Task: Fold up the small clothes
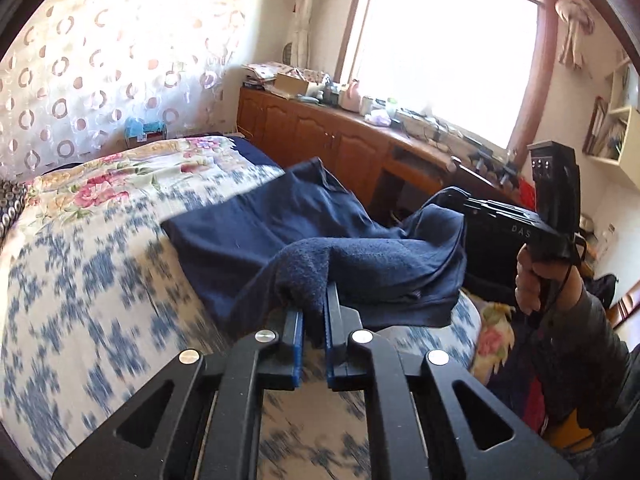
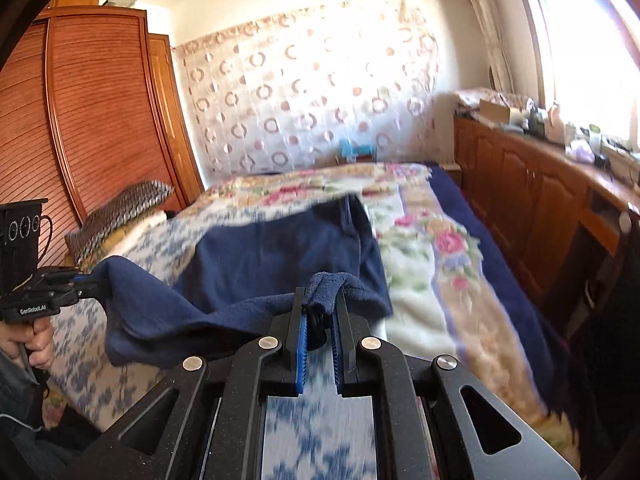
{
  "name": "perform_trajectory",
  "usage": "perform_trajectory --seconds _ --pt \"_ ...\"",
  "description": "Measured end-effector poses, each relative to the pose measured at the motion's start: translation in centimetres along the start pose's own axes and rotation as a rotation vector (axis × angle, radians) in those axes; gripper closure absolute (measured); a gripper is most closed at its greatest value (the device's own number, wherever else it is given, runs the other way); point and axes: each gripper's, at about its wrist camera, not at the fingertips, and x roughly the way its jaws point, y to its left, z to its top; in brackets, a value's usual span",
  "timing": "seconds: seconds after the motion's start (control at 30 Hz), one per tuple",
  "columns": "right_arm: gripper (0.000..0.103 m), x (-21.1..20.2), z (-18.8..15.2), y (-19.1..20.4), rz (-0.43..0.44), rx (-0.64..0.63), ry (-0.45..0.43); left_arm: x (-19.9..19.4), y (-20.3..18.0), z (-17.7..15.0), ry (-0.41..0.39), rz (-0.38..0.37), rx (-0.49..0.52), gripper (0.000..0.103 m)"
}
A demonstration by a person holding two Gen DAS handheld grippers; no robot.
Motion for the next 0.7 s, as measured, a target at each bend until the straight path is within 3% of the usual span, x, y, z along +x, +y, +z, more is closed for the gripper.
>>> perform_trajectory --seconds 0.33,0.53,0.63,0.67,0.7 --pt "0.093 7.9 5.1 -1.0 -0.01 -0.077 0.005 4.9 6.2 4.9 0.028 0.06 -0.037 0.094" --pt "0.093 14.1 6.9 -1.1 -0.036 -0.118 0.088 7.7 9.3 6.0 0.065 0.087 -0.061 0.092" --pt "0.093 16.3 7.3 -0.8 -0.057 -0.132 0.14 7.8 10.5 6.1 0.068 0.098 -0.066 0.074" --pt "0.093 16.8 7.2 -0.6 -0.065 -0.14 0.151 7.4 10.9 6.1 0.047 0.117 -0.061 0.058" --pt "0.093 17.1 7.4 -0.3 -0.07 -0.148 0.156 7.0 11.0 6.2 0.035 0.122 -0.058 0.05"
